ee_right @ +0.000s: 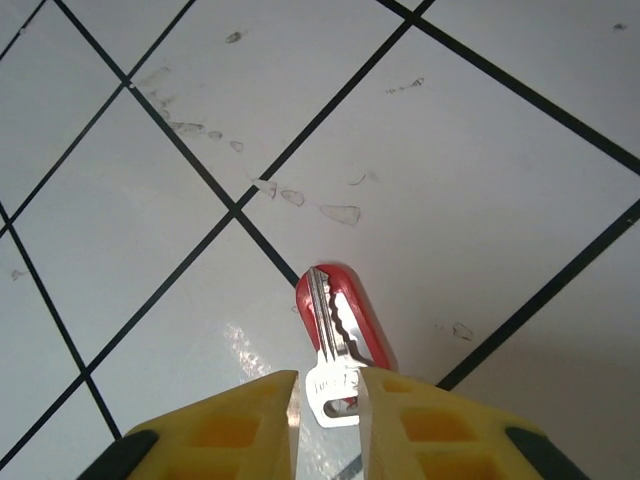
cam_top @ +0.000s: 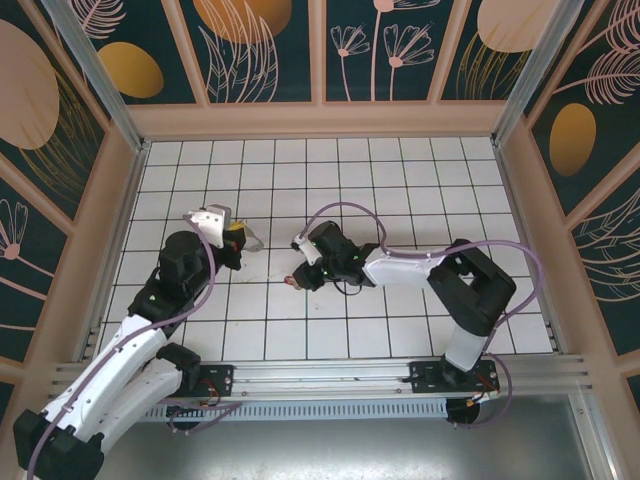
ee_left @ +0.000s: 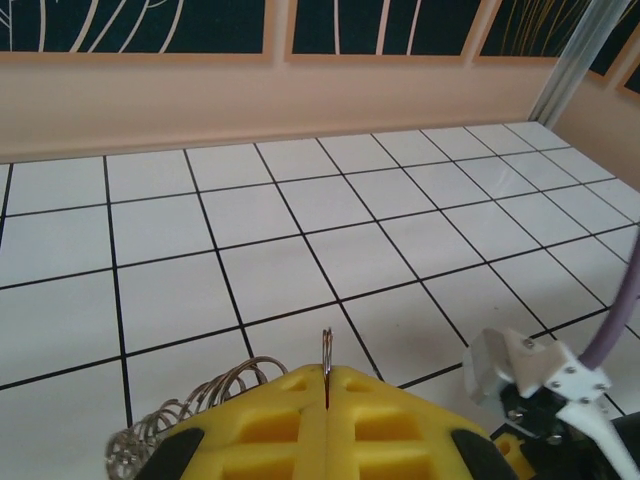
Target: Put the keys on the keyring
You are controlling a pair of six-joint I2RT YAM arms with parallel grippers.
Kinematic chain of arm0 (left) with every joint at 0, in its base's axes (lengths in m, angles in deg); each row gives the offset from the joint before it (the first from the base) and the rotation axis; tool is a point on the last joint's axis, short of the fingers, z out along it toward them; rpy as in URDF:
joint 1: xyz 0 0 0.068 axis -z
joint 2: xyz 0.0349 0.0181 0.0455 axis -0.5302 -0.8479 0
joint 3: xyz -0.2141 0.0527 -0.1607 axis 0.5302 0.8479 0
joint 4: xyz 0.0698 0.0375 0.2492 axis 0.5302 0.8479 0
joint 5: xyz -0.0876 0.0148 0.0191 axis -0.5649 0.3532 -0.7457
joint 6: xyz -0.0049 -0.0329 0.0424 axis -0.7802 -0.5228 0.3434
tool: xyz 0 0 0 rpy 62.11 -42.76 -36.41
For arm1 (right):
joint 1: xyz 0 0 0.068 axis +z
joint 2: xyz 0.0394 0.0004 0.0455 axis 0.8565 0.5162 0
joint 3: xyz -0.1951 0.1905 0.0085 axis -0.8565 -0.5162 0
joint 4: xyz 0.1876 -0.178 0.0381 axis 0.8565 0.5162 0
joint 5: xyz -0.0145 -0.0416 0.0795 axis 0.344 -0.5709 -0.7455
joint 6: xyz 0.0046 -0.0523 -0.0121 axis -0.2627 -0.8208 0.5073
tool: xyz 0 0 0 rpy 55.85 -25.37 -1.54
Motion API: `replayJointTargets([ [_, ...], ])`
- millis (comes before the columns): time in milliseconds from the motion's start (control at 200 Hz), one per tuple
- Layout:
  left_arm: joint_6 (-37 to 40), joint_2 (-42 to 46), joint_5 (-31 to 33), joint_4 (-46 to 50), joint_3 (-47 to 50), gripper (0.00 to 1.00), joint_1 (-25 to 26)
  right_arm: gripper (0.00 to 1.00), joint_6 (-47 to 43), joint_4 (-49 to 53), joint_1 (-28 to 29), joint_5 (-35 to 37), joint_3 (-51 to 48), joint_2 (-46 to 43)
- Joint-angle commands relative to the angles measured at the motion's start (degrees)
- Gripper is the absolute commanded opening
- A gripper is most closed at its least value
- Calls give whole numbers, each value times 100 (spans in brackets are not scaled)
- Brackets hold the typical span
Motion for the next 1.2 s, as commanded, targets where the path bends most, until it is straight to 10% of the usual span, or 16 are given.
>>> replayJointTargets([
  [0,-197,268,80,-82,130,0,-30,19,106,168,98,138,225,260],
  [561,-153,291,-71,-86,115,0,-31,13,194,134,151,263,158,506],
  [1191,-149,148,-268,-174,126,0,-33,30,169,164,213,467,89,272],
])
